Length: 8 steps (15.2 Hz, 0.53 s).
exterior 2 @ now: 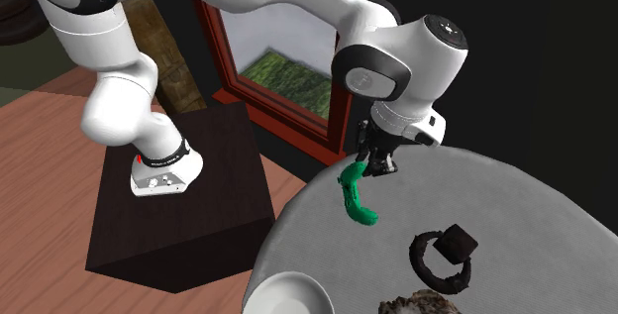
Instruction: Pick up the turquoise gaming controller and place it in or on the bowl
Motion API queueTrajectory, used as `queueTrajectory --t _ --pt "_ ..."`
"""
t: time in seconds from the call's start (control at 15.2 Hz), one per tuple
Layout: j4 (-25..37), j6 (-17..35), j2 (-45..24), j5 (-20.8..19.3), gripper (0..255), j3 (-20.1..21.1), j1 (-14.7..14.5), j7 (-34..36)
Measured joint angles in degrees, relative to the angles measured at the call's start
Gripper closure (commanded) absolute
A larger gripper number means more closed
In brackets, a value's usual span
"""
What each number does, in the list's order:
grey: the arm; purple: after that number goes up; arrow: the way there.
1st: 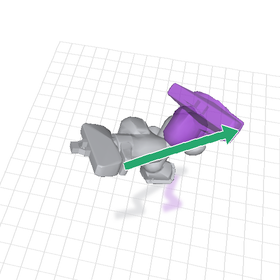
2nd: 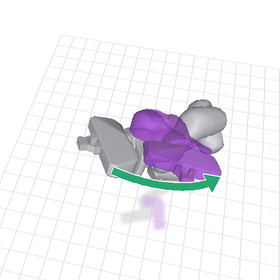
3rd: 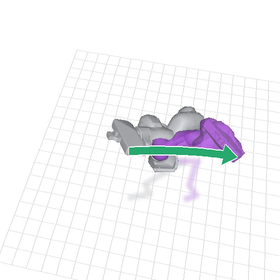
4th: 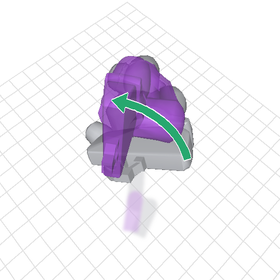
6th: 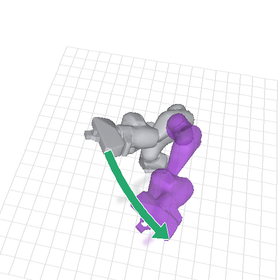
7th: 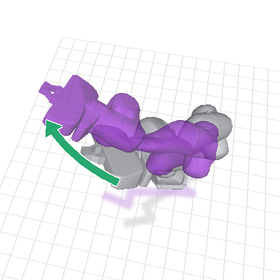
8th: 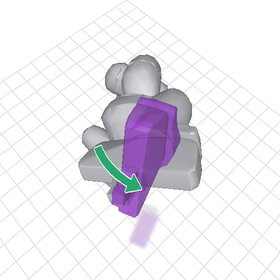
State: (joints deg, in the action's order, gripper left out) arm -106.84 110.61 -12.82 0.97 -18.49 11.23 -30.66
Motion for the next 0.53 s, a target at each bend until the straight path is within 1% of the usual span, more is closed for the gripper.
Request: queueTrajectory --t 0.26,0.53 --pt "1.33 -2.28 1.02 -0.37 255 -0.26 0.18 -0.32" --pt "0.19 -2.01 2.09 -1.06 255 -2.27 2.81 -4.62"
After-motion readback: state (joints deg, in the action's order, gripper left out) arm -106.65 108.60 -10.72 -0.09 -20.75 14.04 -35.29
